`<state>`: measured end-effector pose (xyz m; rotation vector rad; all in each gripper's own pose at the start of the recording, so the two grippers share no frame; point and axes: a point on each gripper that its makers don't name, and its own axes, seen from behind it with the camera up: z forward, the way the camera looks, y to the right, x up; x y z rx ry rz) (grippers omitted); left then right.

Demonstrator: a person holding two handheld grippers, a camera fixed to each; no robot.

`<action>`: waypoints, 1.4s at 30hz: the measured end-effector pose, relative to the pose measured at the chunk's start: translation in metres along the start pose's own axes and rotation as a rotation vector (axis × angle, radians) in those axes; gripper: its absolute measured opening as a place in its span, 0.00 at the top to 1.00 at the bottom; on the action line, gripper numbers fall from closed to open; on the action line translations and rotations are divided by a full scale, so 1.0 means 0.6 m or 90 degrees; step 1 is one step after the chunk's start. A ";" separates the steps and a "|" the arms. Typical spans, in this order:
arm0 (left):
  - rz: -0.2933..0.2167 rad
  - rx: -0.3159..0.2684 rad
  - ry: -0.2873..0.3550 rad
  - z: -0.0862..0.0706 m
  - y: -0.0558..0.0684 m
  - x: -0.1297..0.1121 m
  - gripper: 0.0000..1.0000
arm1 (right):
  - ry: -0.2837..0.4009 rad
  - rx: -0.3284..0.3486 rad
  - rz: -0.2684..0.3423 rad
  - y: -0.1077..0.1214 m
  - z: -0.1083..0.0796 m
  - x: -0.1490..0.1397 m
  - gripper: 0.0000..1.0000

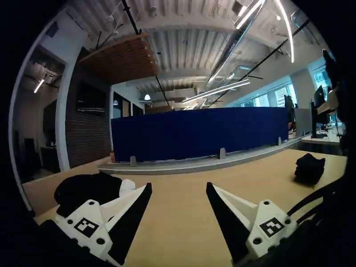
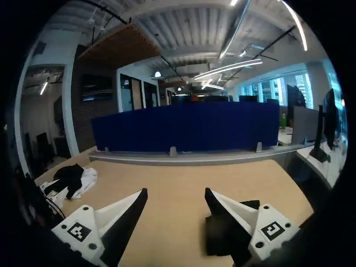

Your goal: Fold towel

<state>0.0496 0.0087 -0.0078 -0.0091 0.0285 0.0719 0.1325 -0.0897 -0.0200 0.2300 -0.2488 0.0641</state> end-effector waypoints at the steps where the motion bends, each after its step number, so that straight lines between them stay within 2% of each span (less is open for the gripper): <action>1: -0.003 0.003 0.001 0.002 -0.001 -0.008 0.10 | -0.004 0.000 -0.006 0.000 0.001 -0.005 0.00; 6: -0.011 0.008 0.000 0.007 -0.003 -0.040 0.10 | -0.018 -0.011 -0.033 0.007 0.004 -0.016 0.00; 18: -0.024 0.012 -0.011 0.013 -0.013 -0.076 0.10 | -0.021 -0.014 -0.047 0.010 0.015 -0.014 0.00; 30: -0.047 0.010 -0.017 0.018 -0.013 -0.083 0.10 | -0.023 -0.015 -0.048 0.012 0.024 -0.012 0.00; 42: -0.047 0.008 -0.018 0.017 -0.012 -0.083 0.10 | -0.012 -0.034 -0.031 0.053 0.017 -0.012 0.00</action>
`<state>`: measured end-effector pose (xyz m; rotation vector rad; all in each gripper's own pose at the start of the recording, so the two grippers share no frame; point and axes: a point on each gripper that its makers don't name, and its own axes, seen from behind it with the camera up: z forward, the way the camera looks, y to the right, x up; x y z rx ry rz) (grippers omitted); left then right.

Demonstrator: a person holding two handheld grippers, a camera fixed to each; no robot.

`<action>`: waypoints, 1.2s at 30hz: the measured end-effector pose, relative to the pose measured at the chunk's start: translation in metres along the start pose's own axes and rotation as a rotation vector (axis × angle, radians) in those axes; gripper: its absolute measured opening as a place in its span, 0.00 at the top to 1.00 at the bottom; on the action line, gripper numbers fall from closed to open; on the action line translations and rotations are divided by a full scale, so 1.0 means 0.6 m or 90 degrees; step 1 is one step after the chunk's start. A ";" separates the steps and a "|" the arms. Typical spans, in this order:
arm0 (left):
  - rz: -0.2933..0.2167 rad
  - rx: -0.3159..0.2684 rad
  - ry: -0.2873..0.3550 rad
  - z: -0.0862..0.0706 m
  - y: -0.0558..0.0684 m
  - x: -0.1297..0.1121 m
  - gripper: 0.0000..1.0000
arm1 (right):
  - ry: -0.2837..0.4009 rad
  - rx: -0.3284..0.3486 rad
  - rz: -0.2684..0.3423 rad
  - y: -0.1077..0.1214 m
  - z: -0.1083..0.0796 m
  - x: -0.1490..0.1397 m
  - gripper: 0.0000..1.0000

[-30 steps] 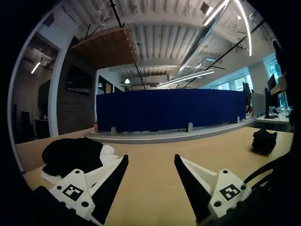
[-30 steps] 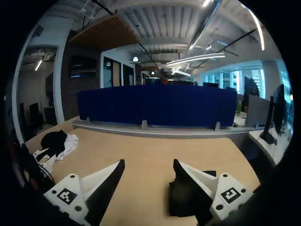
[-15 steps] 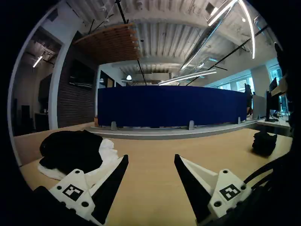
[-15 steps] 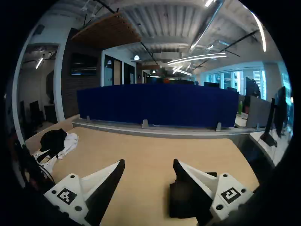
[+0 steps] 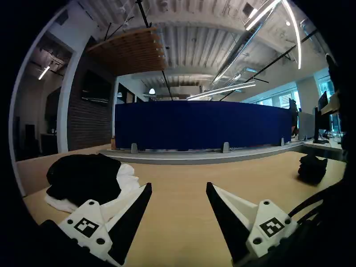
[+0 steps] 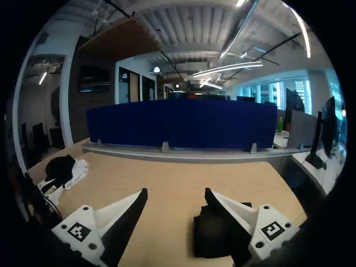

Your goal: Fold towel

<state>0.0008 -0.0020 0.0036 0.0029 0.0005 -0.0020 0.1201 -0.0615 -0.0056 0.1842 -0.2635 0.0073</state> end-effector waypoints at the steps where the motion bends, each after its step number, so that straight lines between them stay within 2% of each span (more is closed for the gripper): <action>1: 0.000 0.000 0.000 0.000 0.000 0.000 0.10 | 0.004 -0.003 0.000 0.005 -0.001 0.003 0.00; 9: 0.000 0.000 0.000 0.000 0.001 -0.002 0.09 | 0.058 -0.026 -0.008 0.053 -0.022 0.031 0.00; 15: 0.000 0.000 0.000 0.000 0.000 -0.001 0.09 | 0.100 -0.031 0.013 0.075 -0.037 0.022 0.00; 24: 0.000 0.000 0.000 0.000 0.000 -0.001 0.09 | 0.150 -0.065 0.033 0.112 -0.025 -0.030 0.00; 30: 0.000 0.000 0.000 0.000 0.000 -0.001 0.10 | 0.169 -0.087 0.047 0.129 -0.010 -0.076 0.00; 36: 0.000 0.000 0.000 -0.001 0.000 -0.001 0.09 | 0.167 -0.103 0.064 0.133 0.009 -0.131 0.00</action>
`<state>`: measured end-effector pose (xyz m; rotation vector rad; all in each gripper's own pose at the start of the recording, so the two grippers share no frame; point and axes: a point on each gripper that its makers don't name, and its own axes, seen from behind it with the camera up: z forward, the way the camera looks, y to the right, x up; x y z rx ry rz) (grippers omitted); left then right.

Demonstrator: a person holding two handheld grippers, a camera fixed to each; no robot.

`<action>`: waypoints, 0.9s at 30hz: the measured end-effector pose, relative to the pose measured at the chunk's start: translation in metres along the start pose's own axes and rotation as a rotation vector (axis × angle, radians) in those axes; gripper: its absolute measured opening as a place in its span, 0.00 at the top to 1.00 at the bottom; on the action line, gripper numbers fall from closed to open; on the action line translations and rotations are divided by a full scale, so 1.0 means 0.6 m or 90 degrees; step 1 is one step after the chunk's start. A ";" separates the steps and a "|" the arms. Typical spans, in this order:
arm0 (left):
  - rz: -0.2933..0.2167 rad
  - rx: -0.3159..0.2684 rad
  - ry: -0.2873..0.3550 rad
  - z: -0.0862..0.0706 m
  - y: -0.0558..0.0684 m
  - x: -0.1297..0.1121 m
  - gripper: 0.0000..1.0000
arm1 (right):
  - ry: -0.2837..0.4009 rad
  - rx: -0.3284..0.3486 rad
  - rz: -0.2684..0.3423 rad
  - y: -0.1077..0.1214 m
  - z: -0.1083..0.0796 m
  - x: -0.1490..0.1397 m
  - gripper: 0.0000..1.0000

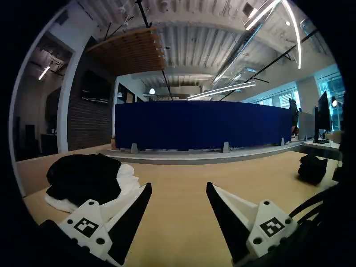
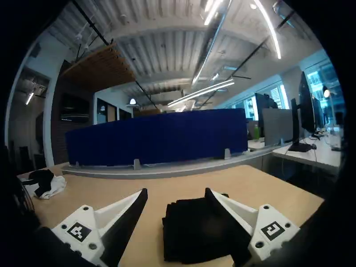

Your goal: Fold towel

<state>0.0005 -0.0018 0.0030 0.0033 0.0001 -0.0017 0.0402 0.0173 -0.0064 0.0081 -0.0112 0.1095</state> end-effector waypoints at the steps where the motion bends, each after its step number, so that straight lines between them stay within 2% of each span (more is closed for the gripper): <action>1: 0.000 0.000 0.000 0.000 0.000 0.000 0.09 | 0.000 0.000 0.001 -0.001 0.000 -0.006 0.00; 9: 0.000 0.000 0.000 0.001 0.001 0.000 0.09 | -0.001 -0.002 0.001 -0.012 0.007 -0.044 0.00; 21: 0.000 0.000 0.000 0.002 0.000 0.000 0.09 | 0.018 -0.018 0.030 0.005 0.011 -0.043 0.00; 27: 0.000 0.000 0.000 0.001 0.000 0.000 0.09 | 0.011 -0.014 0.009 -0.004 0.006 -0.055 0.00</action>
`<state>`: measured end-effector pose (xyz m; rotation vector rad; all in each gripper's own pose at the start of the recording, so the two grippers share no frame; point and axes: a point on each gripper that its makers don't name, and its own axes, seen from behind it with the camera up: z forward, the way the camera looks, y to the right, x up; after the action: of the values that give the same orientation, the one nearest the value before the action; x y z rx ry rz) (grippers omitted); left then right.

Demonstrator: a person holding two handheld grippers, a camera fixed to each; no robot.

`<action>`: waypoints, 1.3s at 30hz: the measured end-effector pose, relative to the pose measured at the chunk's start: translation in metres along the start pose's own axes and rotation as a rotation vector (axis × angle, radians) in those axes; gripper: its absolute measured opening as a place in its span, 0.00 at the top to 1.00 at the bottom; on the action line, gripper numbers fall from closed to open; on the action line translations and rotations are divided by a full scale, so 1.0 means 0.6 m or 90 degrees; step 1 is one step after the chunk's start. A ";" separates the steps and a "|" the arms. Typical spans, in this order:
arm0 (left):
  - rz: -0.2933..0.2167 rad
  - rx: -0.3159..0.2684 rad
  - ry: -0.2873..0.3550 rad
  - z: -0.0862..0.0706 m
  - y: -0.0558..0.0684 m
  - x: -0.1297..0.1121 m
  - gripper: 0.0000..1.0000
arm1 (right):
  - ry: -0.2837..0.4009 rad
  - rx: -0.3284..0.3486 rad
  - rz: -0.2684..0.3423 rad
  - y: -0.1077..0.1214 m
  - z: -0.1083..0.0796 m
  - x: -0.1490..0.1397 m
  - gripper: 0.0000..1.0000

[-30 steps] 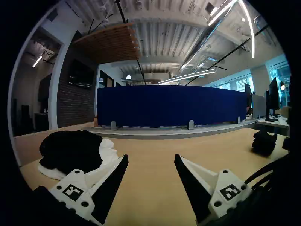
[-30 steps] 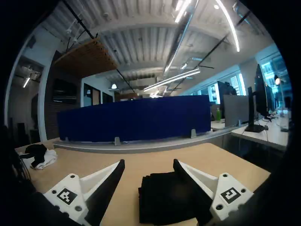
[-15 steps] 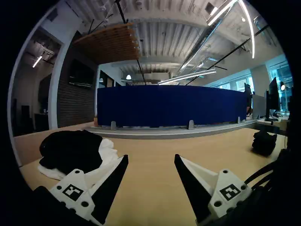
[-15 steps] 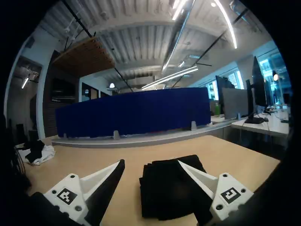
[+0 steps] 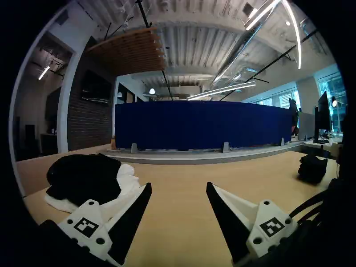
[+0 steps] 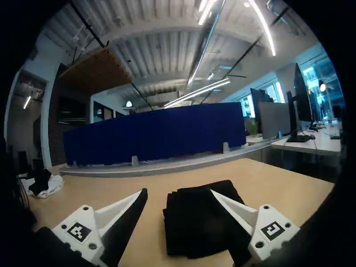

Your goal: Fold towel

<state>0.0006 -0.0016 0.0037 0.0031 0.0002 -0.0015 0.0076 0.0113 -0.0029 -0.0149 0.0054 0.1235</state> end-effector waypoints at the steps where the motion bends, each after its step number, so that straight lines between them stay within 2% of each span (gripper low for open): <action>1: 0.000 0.000 0.000 0.000 0.000 0.000 0.09 | 0.000 0.001 -0.006 -0.001 0.000 0.000 0.00; 6: 0.000 0.000 0.000 -0.001 0.000 0.000 0.09 | -0.001 0.005 -0.030 -0.003 0.001 -0.002 0.00; 18: 0.000 0.000 0.000 0.000 0.000 0.000 0.09 | -0.002 0.012 -0.043 -0.009 0.003 -0.009 0.00; 27: 0.000 0.000 0.000 -0.001 0.000 0.000 0.09 | -0.003 0.009 -0.080 -0.018 0.007 -0.016 0.00; 39: 0.000 0.000 0.000 -0.001 0.000 -0.001 0.09 | -0.003 0.008 -0.079 -0.015 0.007 -0.013 0.01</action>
<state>0.0003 -0.0017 0.0034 0.0033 0.0003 -0.0012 0.0008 0.0016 0.0017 -0.0030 0.0001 -0.0006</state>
